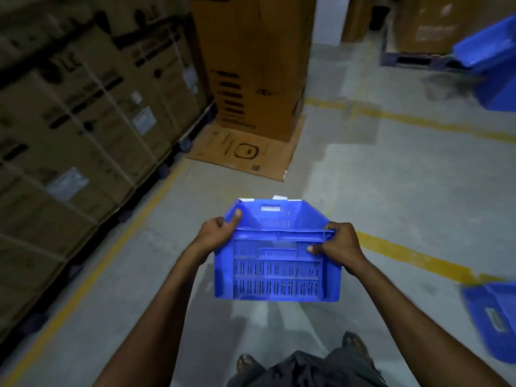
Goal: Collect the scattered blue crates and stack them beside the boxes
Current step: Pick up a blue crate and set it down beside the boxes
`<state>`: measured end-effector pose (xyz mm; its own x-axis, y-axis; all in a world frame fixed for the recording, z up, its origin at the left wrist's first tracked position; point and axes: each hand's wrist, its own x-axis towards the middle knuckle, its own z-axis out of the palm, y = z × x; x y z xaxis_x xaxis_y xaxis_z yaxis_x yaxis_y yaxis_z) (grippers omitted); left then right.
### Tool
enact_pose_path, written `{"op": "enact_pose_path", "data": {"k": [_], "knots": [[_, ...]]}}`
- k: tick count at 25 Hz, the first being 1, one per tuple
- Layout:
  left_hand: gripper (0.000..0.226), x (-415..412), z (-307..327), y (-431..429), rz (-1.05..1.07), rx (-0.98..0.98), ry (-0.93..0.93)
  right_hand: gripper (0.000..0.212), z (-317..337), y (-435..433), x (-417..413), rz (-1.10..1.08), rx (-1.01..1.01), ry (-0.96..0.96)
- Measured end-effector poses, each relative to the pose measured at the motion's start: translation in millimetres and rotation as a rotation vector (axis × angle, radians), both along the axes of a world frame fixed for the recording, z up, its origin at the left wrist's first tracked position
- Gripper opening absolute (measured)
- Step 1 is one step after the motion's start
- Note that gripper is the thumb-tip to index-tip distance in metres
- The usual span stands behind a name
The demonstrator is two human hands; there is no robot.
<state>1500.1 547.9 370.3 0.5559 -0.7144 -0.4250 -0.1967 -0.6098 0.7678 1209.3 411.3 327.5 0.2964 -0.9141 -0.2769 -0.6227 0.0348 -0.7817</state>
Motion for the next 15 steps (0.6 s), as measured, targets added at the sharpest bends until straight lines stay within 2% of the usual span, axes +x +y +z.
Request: {"op": "enact_pose_path", "data": {"k": [2,6,8,9,11,12,13,15], "knots": [[0.074,57.9,6.8,18.1,0.197,0.018,0.030,0.044,9.6,12.9,63.3,0.062,-0.018,-0.007],[0.038,161.9,-3.9,19.8,0.324,0.067,-0.089,0.040,15.6,15.4,164.3,0.109,-0.044,-0.021],[0.073,203.7,5.9,8.2,0.384,0.085,0.027,0.037,13.3,0.1,209.3,0.122,-0.013,-0.044],[0.074,218.3,11.8,-1.4,0.368,0.049,0.128,0.030,13.8,-11.8,227.7,0.091,0.020,-0.105],[0.039,244.0,12.0,-25.5,0.326,0.018,0.221,0.013,15.3,-38.4,259.7,-0.035,0.189,-0.257],[0.023,256.3,9.0,-41.5,0.322,0.005,0.232,0.012,14.0,-55.1,275.7,-0.108,0.279,-0.295],[0.019,268.4,3.1,-57.5,0.330,0.009,0.219,0.014,11.4,-70.3,288.8,-0.179,0.355,-0.322],[0.044,303.6,-39.7,-87.7,0.318,0.011,0.208,0.006,2.1,-90.4,313.6,-0.264,0.428,-0.225]]}}
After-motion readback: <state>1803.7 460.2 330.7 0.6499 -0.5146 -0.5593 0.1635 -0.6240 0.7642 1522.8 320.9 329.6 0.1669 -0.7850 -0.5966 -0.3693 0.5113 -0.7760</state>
